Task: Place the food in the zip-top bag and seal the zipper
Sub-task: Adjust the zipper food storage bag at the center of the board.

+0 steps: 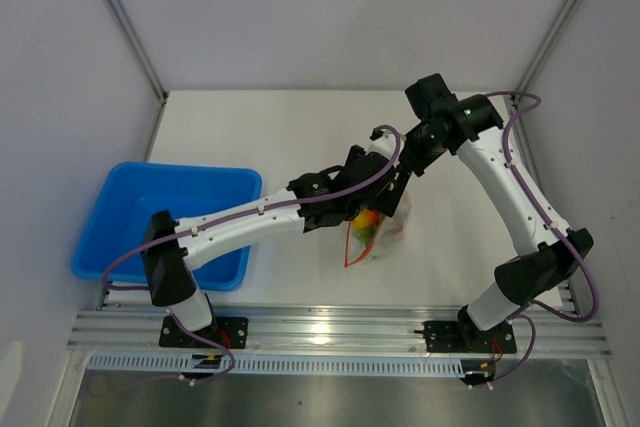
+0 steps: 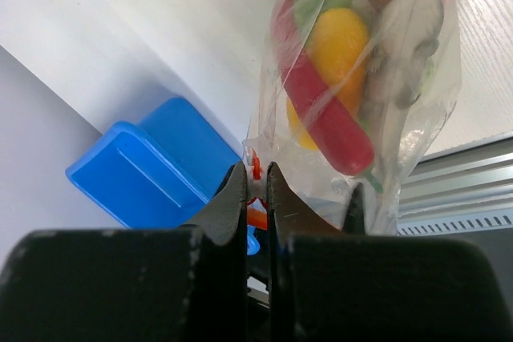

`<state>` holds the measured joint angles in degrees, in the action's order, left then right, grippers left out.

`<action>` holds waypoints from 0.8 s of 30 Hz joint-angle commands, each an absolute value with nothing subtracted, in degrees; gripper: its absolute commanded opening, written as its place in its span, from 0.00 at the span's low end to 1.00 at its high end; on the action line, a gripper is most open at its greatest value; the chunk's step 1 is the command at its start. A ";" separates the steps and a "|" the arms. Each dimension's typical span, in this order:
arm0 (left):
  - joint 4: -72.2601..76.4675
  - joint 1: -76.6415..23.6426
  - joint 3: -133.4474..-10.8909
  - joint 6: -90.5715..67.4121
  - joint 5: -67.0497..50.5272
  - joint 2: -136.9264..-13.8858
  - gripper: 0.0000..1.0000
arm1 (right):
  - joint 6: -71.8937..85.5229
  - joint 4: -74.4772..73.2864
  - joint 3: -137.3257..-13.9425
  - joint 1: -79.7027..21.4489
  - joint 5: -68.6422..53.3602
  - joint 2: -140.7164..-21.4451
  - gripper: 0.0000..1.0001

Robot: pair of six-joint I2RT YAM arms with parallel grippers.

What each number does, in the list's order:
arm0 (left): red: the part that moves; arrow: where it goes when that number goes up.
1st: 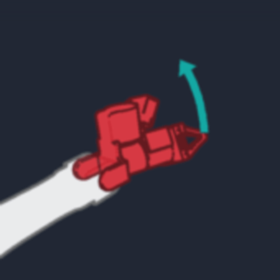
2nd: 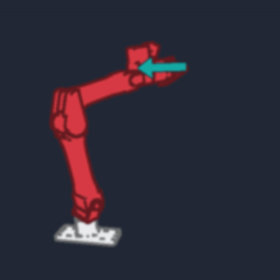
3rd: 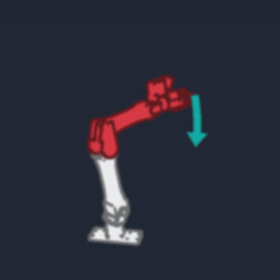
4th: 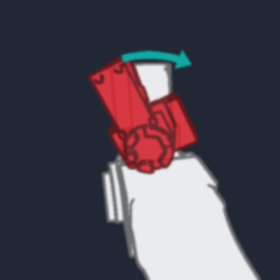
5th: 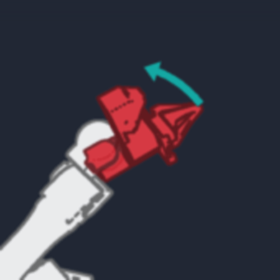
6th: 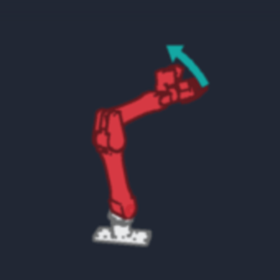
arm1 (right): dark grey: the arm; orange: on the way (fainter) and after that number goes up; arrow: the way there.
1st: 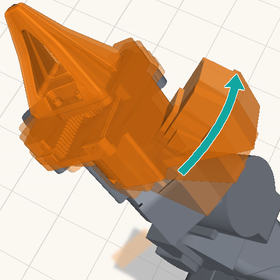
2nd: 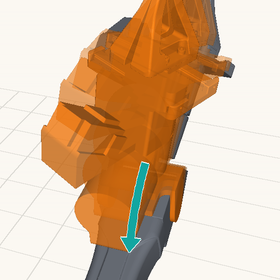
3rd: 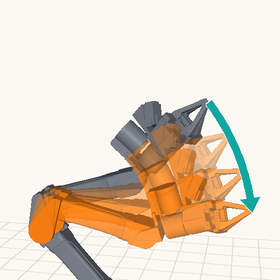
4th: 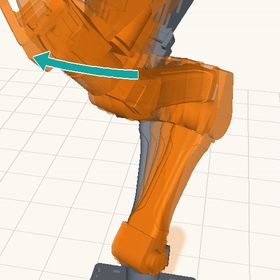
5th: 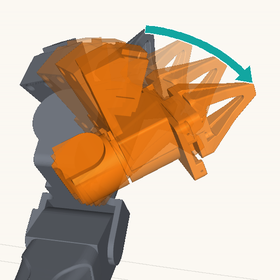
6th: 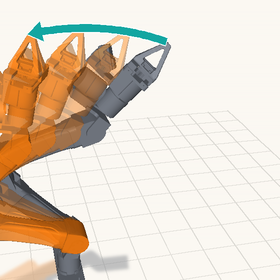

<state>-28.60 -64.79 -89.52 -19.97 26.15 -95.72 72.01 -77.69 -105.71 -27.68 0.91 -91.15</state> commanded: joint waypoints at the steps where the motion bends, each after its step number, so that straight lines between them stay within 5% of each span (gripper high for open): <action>1: -28.04 -64.60 -88.51 -20.83 27.34 -95.98 0.76 | 73.74 -77.96 -105.91 -27.77 1.14 -88.77 0.00; 4: -27.95 -64.51 -88.07 -20.65 25.76 -95.89 0.55 | 73.65 -77.43 -105.38 -27.77 0.88 -88.59 0.00; 10: -28.39 -63.64 -87.45 -21.09 22.33 -95.98 0.39 | 73.83 -76.38 -104.33 -27.34 0.70 -88.42 0.00; 16: -25.84 -61.27 -84.20 -21.09 13.73 -93.52 0.03 | 73.13 -75.15 -102.04 -26.72 -1.49 -87.72 0.00; 20: -27.42 -59.77 -84.02 -20.22 9.67 -93.43 0.01 | 71.37 -73.92 -100.55 -26.02 -3.24 -87.45 0.10; 24: -26.99 -58.98 -83.15 -18.20 6.25 -91.42 0.01 | 66.28 -72.34 -99.58 -25.32 -5.00 -87.28 0.32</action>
<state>-27.14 -59.57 -84.09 -20.36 11.27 -95.42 70.30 -74.41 -99.59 -25.89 -2.83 -89.78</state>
